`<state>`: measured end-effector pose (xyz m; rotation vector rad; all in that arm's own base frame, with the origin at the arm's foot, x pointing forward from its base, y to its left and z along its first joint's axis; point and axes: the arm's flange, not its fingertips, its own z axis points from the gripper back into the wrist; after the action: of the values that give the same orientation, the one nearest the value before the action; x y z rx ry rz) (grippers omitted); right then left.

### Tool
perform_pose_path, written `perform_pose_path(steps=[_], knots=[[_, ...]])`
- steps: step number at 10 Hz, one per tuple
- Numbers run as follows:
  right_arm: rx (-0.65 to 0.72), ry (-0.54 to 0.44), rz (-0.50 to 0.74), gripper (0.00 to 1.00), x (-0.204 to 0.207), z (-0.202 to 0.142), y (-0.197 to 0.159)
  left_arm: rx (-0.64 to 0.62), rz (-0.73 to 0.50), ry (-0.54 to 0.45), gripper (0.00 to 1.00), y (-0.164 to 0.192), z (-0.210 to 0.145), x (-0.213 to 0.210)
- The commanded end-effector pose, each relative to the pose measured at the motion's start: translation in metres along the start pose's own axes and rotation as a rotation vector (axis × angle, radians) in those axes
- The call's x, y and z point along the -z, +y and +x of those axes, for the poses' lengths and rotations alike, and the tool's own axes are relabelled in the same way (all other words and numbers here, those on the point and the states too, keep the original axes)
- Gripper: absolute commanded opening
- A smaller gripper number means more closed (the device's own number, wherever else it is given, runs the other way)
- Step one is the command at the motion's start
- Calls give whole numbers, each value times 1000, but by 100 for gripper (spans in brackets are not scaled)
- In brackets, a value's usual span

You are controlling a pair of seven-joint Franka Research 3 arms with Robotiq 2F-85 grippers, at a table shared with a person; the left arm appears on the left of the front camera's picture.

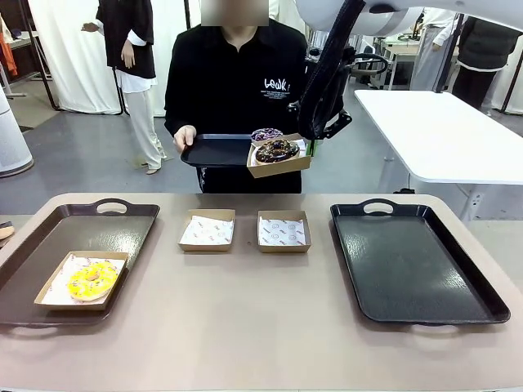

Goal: Individually package the donuts and arrange them on the tray.
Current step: Place the picked Paper togo box on the Handle tray while simultaneously picking up another Paper togo box from the table with the other hand.

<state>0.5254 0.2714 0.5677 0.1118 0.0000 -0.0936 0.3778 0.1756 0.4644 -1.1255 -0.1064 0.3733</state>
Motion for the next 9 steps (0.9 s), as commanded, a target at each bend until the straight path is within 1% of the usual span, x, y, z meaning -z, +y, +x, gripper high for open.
perform_pose_path(steps=[1,9], knots=[[1,-11,5,0,-1,-1,-1,0,-13,-7,100,-1,-4,-1],[1,-11,5,0,-1,-1,-1,0,-13,-7,100,-1,-4,-1]])
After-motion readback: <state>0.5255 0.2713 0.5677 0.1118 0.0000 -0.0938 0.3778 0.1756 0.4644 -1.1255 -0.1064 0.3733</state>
